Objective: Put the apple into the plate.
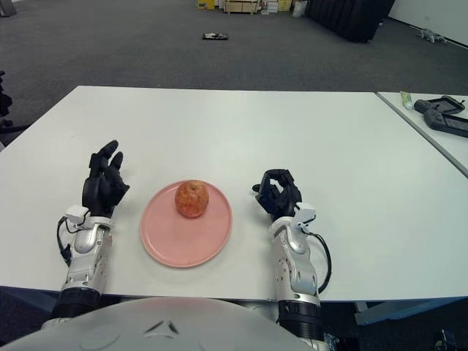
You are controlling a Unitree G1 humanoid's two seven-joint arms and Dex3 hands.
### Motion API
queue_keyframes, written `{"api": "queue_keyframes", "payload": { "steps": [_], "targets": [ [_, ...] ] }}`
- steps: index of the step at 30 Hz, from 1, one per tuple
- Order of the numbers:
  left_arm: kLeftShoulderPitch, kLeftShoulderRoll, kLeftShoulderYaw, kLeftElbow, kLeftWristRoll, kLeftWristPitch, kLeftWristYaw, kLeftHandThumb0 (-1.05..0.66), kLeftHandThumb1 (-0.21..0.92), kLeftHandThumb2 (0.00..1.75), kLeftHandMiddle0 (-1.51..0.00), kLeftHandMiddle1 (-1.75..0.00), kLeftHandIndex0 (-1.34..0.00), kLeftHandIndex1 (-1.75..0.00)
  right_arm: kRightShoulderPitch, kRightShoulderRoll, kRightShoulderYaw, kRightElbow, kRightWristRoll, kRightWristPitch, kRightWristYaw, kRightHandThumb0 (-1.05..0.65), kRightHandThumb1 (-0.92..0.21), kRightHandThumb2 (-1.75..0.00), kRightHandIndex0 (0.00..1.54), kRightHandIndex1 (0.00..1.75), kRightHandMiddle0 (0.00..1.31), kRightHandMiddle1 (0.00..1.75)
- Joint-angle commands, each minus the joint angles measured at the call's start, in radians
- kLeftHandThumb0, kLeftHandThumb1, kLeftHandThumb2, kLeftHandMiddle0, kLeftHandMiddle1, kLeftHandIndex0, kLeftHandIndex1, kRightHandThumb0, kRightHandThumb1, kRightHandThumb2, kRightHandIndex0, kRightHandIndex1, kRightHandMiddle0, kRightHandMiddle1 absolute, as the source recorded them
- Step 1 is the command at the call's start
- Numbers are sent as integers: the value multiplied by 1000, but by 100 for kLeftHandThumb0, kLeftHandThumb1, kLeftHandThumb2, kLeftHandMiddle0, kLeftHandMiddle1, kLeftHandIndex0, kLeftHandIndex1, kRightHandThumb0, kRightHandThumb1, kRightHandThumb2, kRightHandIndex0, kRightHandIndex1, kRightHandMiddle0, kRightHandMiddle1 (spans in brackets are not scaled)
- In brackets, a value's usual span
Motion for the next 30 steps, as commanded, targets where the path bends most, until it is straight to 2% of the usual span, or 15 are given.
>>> {"api": "queue_keyframes", "payload": {
  "steps": [1, 7, 13, 21, 30],
  "targets": [
    [-6, -11, 15, 79, 2, -44, 0, -60, 90, 99, -26, -117, -19, -148, 11, 27, -5, 12, 8, 37, -11, -1, -55, -99, 48, 157, 30, 175],
    [3, -25, 33, 102, 20, -57, 28, -52, 85, 110, -35, -126, -25, -153, 13, 24, -5, 12, 15, 30, 3, -1, -57, -96, 49, 154, 30, 175],
    [17, -43, 43, 114, 29, -59, 49, -47, 86, 112, -44, -128, -29, -159, 11, 20, -5, 18, 8, 29, 6, -1, -59, -93, 46, 154, 30, 175],
    [41, -73, 33, 107, 41, -79, 53, -43, 85, 115, -49, -128, -30, -166, 6, 20, -4, 22, 0, 32, -1, -1, -55, -98, 48, 156, 31, 175],
    [81, -82, 23, 79, 72, -50, 76, -41, 83, 119, -51, -129, -29, -172, 5, 22, -1, 26, -4, 26, -2, -1, -54, -99, 51, 154, 30, 175]
  ]
}}
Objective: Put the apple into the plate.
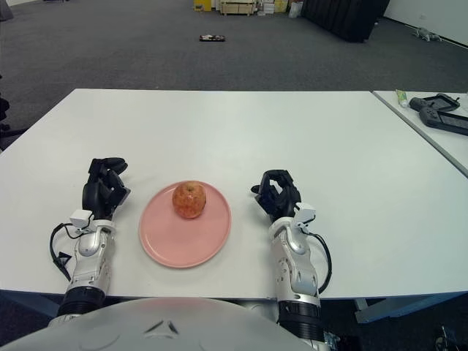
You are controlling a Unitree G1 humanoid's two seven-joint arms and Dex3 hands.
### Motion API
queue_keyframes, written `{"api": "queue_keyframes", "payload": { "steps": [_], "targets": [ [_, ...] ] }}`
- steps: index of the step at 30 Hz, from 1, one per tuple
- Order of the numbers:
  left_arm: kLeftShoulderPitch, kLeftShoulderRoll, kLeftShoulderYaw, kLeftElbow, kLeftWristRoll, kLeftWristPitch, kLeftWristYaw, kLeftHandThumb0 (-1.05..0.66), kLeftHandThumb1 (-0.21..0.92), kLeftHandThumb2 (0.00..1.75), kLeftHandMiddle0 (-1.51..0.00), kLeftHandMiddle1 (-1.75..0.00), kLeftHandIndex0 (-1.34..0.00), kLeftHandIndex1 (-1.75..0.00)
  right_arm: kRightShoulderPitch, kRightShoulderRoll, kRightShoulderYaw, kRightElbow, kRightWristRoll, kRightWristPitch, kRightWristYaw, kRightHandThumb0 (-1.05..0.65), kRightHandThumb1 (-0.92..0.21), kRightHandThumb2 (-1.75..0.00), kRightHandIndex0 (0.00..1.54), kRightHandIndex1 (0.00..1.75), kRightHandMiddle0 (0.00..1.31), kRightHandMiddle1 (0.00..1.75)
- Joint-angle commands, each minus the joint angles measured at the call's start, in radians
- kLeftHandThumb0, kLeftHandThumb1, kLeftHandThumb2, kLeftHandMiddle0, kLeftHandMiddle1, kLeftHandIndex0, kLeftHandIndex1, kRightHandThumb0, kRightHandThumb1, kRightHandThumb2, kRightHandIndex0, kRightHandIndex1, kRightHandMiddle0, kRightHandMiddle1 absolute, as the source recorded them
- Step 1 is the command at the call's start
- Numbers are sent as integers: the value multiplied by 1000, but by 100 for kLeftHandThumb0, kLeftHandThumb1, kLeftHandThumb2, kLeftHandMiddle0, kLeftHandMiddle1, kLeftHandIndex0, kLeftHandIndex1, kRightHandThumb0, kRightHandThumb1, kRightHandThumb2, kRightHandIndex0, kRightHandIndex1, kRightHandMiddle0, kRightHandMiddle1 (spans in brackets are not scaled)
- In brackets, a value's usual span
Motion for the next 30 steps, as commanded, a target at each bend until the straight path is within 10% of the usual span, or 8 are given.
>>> {"api": "queue_keyframes", "payload": {
  "steps": [1, 24, 30],
  "targets": [
    [78, -42, -9, 50, -2, 15, 15, -40, 83, 119, -51, -129, -29, -172, 4, 22, -3, 26, -5, 23, -12, -1, -55, -98, 51, 154, 30, 175],
    [113, -32, -37, 30, 52, 42, 36, -34, 85, 118, -58, -132, -32, -175, 1, 19, 3, 27, -14, 27, -16, -1, -54, -99, 49, 153, 33, 175],
    [122, -26, -46, 7, 51, 69, 32, -35, 86, 70, -62, -124, -24, -175, 2, 19, 2, 25, -8, 31, -12, -1, -53, -100, 51, 153, 33, 175]
  ]
}}
